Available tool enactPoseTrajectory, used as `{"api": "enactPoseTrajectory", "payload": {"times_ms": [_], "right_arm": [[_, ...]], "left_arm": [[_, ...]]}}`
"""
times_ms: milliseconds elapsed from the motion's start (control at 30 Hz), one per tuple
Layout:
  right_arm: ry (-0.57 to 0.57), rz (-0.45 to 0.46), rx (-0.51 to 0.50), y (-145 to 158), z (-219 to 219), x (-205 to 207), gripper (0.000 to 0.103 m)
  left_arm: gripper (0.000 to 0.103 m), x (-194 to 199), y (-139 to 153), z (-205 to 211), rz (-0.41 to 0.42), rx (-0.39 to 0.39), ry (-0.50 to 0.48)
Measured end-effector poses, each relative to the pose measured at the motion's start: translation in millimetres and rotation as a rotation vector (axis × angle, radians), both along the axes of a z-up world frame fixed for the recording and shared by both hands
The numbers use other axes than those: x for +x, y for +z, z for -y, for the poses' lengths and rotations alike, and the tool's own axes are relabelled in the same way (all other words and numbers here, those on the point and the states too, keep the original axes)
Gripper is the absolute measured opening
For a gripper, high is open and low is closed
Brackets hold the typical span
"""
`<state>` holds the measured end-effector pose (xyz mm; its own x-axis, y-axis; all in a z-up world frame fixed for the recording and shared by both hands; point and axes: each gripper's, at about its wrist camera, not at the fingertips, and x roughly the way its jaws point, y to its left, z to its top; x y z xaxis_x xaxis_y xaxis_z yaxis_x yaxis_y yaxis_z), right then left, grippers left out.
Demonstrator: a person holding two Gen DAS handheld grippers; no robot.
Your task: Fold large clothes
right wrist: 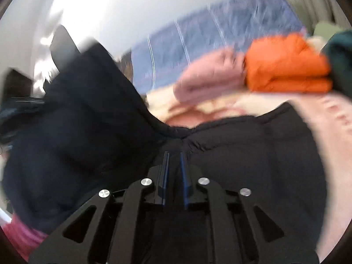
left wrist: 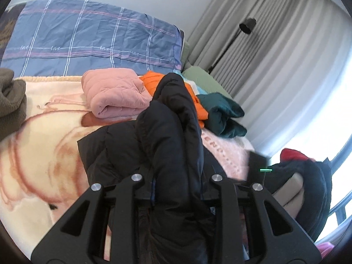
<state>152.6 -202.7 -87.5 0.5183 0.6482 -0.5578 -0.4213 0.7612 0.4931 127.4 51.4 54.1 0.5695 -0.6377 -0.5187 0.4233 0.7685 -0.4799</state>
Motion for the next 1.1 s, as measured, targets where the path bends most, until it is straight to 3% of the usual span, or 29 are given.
{"api": "enactPoseTrajectory", "payload": {"times_ms": [33,67,100,200,333,400,500,600,733,800,867,900,1000,1100], "right_arm": [[0.074,-0.094,0.051,-17.5,-25.3,14.9,0.01],[0.1,-0.14,0.091,-31.5,-40.6,26.7,0.002],[0.122,-0.171,0.115,-41.6,-57.0,32.4,0.001],[0.149,-0.142,0.062,-43.9,-91.1,29.5,0.002],[0.116,-0.164,0.076,-35.4,-72.1,21.2,0.002],[0.041,-0.145,0.064,-21.2,-47.1,6.0,0.008],[-0.12,0.003,-0.047,10.5,1.8,-42.0,0.019],[-0.178,0.079,-0.005,24.1,50.3,-82.1,0.027],[-0.248,0.067,0.066,25.7,94.7,-116.9,0.028],[-0.231,0.084,0.117,28.5,99.1,-138.7,0.035],[-0.196,0.108,0.167,27.9,109.2,-159.5,0.051],[-0.184,0.12,0.176,29.4,115.9,-177.1,0.052],[-0.14,0.165,0.18,30.6,110.8,-194.9,0.059],[-0.082,0.225,0.174,48.3,104.5,-226.6,0.074]], "left_arm": [[0.025,0.6,-1.2,-0.2,-0.006,-0.018,0.009],[0.025,1.9,-1.6,0.4,-0.009,-0.03,0.014],[0.025,3.6,-3.0,2.0,-0.011,-0.04,0.022],[0.025,14.4,-14.9,11.8,-0.038,-0.01,0.047],[0.025,29.7,-29.2,20.2,-0.091,-0.096,0.034],[0.027,32.0,-28.0,30.2,-0.084,-0.093,0.03],[0.032,31.1,-24.8,47.5,-0.066,-0.051,0.019],[0.036,27.9,-20.1,70.3,-0.027,0.025,0.012],[0.046,32.8,-23.9,107.0,-0.027,0.115,0.007],[0.051,37.6,-29.3,127.0,-0.037,0.154,0.006],[0.055,43.8,-37.7,150.3,-0.048,0.19,-0.011],[0.056,45.7,-41.3,156.8,-0.054,0.196,-0.02],[0.058,55.6,-52.8,184.3,-0.083,0.191,-0.064],[0.062,60.1,-63.3,208.6,-0.101,0.203,-0.109]]}}
